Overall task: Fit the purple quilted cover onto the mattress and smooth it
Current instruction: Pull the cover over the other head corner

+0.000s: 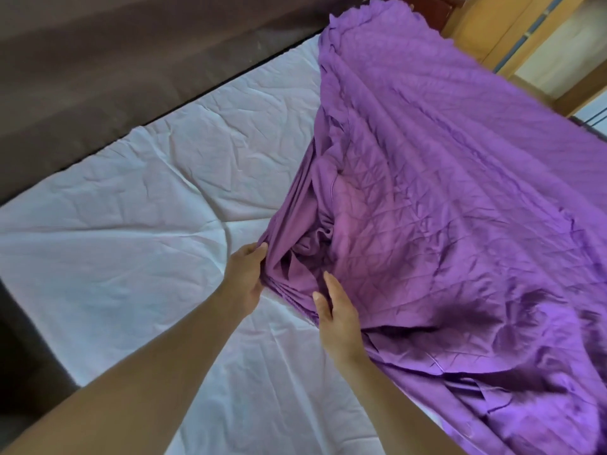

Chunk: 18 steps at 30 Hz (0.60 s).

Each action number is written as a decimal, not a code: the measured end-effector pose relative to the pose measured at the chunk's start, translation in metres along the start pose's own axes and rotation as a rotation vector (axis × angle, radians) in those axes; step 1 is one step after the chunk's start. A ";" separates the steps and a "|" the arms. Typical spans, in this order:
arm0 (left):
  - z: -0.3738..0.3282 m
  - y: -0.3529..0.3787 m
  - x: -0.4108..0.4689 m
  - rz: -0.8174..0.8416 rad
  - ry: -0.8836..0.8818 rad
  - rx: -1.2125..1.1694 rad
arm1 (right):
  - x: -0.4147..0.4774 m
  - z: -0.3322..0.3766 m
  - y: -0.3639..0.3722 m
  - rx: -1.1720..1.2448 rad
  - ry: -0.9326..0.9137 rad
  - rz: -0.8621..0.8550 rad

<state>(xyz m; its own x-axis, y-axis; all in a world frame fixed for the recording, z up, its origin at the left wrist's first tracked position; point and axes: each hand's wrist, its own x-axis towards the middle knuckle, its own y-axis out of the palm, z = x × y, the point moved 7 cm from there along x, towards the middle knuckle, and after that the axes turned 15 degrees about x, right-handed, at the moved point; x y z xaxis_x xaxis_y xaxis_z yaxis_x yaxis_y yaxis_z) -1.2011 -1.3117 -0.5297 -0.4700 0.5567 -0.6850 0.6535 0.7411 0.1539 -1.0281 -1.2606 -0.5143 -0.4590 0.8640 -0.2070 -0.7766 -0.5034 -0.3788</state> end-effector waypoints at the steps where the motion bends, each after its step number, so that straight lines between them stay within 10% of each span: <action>1: -0.002 -0.008 -0.004 0.015 0.016 0.012 | -0.003 0.002 0.007 -0.008 0.001 0.019; 11: -0.053 -0.117 -0.051 -0.547 0.574 0.772 | -0.024 0.042 0.082 -0.108 -0.059 0.188; 18: -0.056 -0.144 -0.052 -0.450 0.900 1.784 | -0.039 0.042 0.132 -0.190 -0.066 0.352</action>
<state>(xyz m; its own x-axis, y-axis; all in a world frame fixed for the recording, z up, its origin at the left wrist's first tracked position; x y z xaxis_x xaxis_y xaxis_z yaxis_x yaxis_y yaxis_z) -1.3041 -1.4264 -0.4767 -0.4643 0.8812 0.0892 -0.0948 0.0507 -0.9942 -1.1307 -1.3614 -0.5185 -0.7140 0.6336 -0.2979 -0.4767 -0.7515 -0.4561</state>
